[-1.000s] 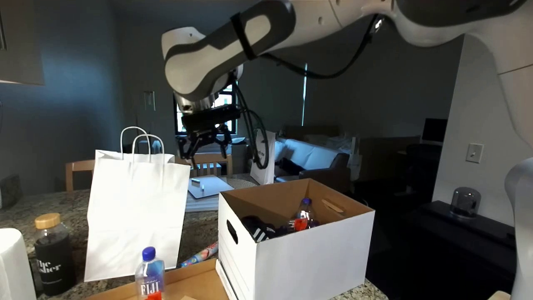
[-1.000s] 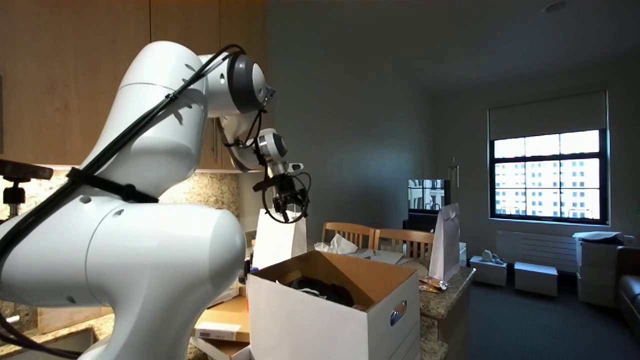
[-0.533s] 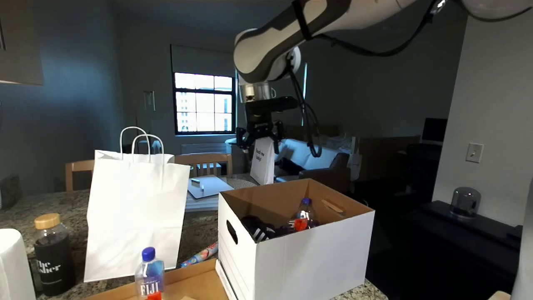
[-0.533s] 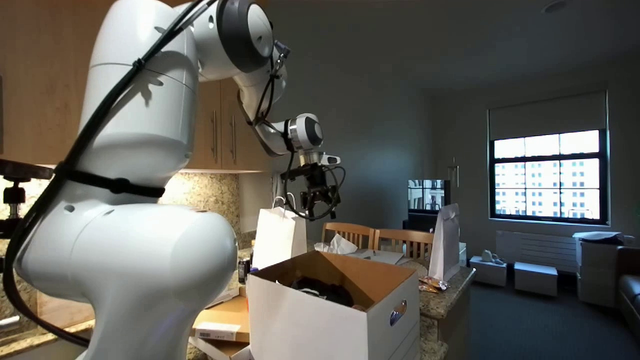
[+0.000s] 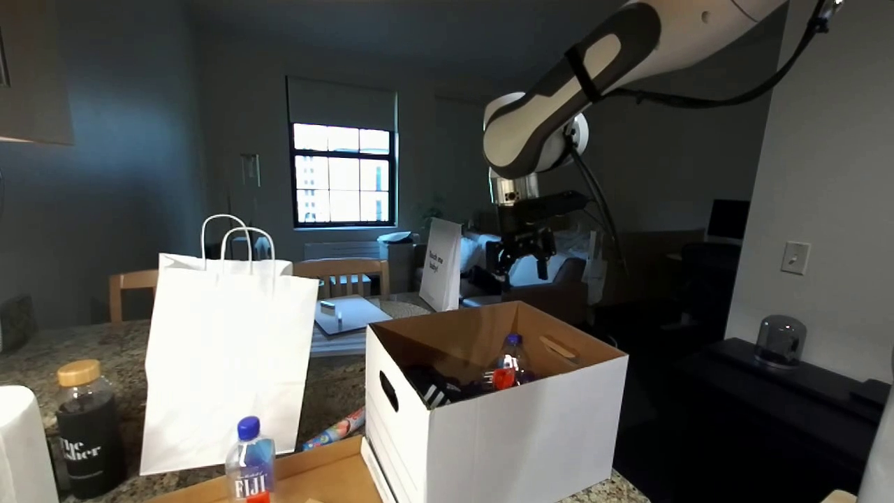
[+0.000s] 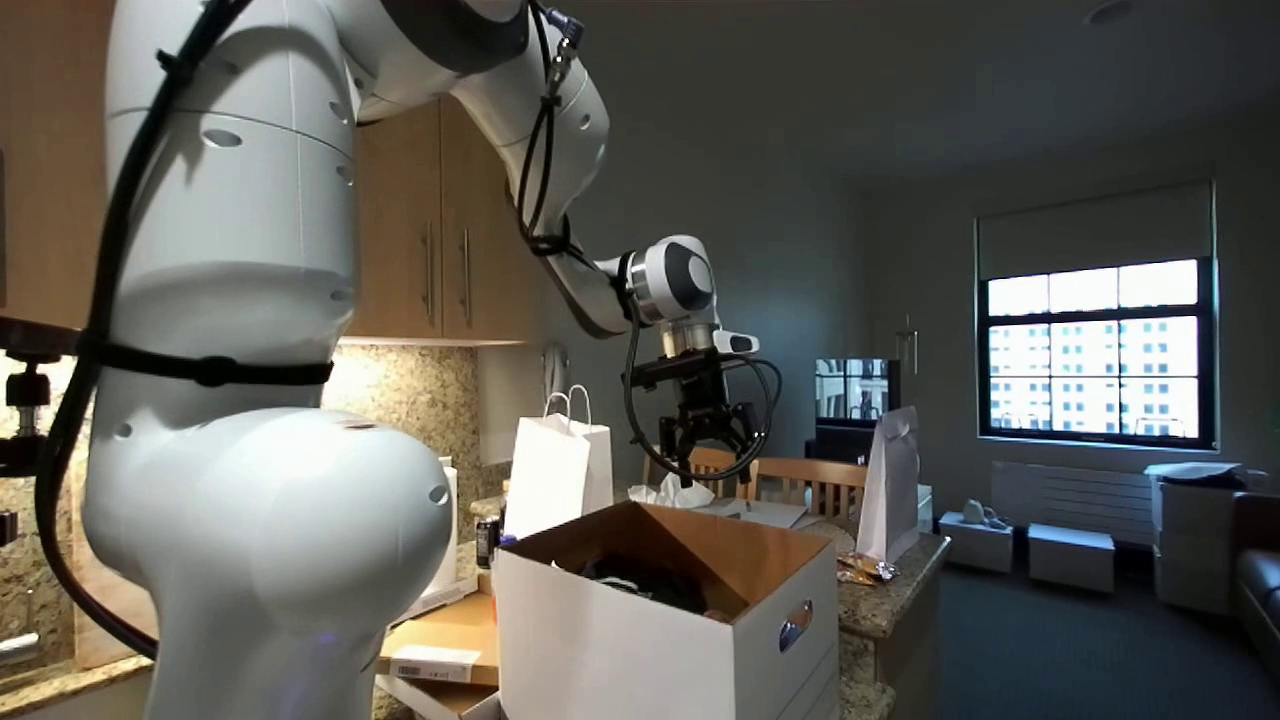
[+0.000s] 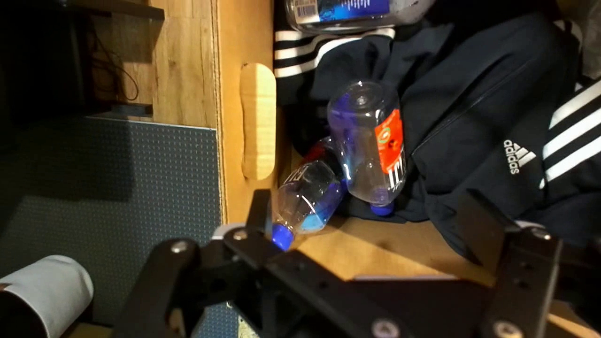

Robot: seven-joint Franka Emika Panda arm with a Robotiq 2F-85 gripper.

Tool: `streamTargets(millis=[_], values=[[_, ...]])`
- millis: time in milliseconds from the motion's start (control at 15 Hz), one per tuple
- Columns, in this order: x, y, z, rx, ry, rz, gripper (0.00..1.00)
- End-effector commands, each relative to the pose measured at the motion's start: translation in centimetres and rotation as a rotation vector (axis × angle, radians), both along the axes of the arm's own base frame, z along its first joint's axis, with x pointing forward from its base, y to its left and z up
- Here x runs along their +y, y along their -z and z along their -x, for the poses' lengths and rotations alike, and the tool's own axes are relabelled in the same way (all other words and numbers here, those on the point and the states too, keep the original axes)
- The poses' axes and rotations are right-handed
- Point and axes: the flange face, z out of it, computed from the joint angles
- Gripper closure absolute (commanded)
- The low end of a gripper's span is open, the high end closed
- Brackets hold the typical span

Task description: Remove the box and a water bottle from the big box and put them on the counter

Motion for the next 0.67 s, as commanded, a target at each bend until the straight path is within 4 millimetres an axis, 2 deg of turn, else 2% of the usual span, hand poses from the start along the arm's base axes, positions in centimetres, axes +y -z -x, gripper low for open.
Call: streamTargets(millis=[0,600], values=[[0.07,0.16,0.09,0.005,-0.004,0.000,0.00],[0.58,0.06,0.16,0.003,-0.014,0.000,0.00]])
